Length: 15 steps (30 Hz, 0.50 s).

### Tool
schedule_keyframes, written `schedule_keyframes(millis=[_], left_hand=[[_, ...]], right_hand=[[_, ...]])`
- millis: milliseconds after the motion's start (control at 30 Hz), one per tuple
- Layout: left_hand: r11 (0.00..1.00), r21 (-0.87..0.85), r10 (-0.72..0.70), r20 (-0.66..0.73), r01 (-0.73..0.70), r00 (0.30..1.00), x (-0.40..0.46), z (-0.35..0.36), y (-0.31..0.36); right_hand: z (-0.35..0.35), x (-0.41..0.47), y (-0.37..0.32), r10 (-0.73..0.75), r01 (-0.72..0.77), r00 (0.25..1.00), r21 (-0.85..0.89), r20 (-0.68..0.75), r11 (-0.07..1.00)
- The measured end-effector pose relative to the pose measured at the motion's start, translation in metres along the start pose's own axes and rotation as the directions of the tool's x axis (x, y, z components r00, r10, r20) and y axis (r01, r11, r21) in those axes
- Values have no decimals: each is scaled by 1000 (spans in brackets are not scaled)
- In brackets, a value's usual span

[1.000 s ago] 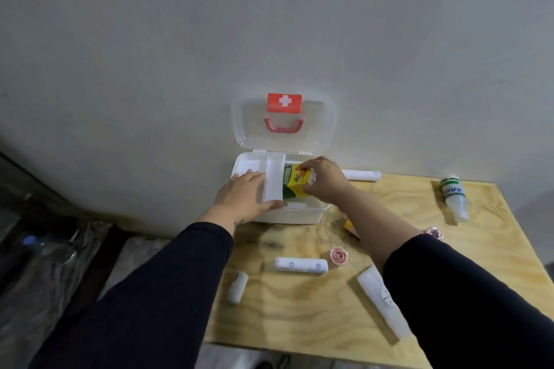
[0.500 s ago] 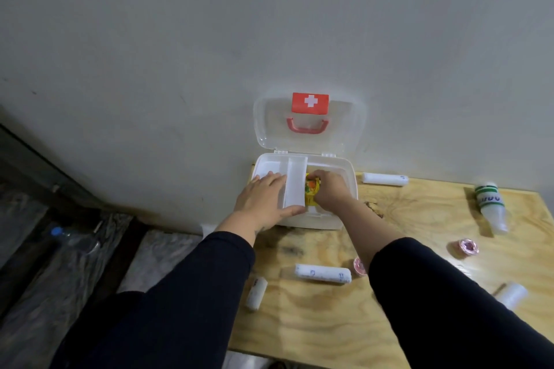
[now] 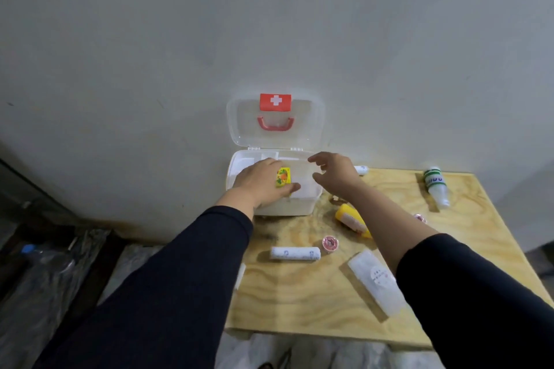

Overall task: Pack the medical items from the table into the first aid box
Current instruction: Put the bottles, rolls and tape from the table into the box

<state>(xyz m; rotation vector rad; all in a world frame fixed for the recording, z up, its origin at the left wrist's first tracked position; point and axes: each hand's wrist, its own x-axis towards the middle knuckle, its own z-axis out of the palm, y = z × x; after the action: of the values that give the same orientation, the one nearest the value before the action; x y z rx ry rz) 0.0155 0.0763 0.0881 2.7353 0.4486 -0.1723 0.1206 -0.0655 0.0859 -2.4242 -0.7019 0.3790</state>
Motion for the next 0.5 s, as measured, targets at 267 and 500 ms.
schedule_keyframes(millis=[267,500], left_hand=[[999,-50,-17,30,18,999,-56,36,60],[990,-115,-69,83,79,994,-106,88,97]], right_hand=[[-23,-81,43,34,-32,998,-41,48,999],[-11,-151,104,94,-74,983,-133,156,988]])
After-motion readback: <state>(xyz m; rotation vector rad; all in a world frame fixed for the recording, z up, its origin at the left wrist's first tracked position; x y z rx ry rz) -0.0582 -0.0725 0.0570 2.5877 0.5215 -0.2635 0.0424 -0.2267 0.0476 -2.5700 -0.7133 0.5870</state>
